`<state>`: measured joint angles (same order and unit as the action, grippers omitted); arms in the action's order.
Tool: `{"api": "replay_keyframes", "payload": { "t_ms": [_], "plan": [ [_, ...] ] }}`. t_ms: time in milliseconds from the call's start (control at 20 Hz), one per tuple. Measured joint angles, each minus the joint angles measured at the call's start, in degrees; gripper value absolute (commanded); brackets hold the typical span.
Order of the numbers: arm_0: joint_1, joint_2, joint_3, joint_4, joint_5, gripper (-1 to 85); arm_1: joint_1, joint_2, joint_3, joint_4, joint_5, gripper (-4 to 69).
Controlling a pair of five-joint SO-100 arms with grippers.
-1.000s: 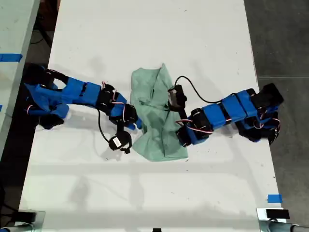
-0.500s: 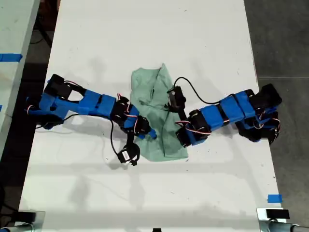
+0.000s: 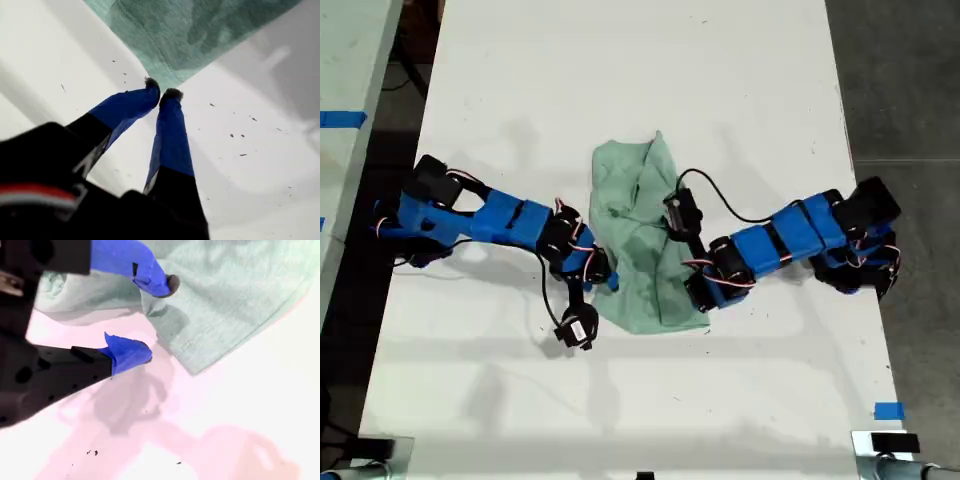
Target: Fold t shirt
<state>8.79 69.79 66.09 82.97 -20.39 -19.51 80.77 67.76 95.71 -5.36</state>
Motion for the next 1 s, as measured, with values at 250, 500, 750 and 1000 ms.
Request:
{"api": "replay_keyframes", "payload": {
  "t_ms": [250, 500, 750, 1000],
  "plan": [
    [0.5, -5.7, -3.3, 0.5, -1.0, 18.7, 0.0, -0.2, 0.0, 0.0, 0.0, 4.6],
    [-0.1, -11.1, -6.8, -2.9, 0.5, 17.8, 0.0, -1.0, 0.0, 0.0, 0.0, 8.1],
    [-1.7, -11.1, -6.8, -8.7, 2.5, 15.6, -0.2, -3.4, 0.0, -0.8, 1.0, 16.7],
    [-3.3, -11.1, -6.8, -13.6, 3.3, 10.1, -0.2, -6.3, 0.0, -1.2, 4.2, 20.8]
  ]
}}
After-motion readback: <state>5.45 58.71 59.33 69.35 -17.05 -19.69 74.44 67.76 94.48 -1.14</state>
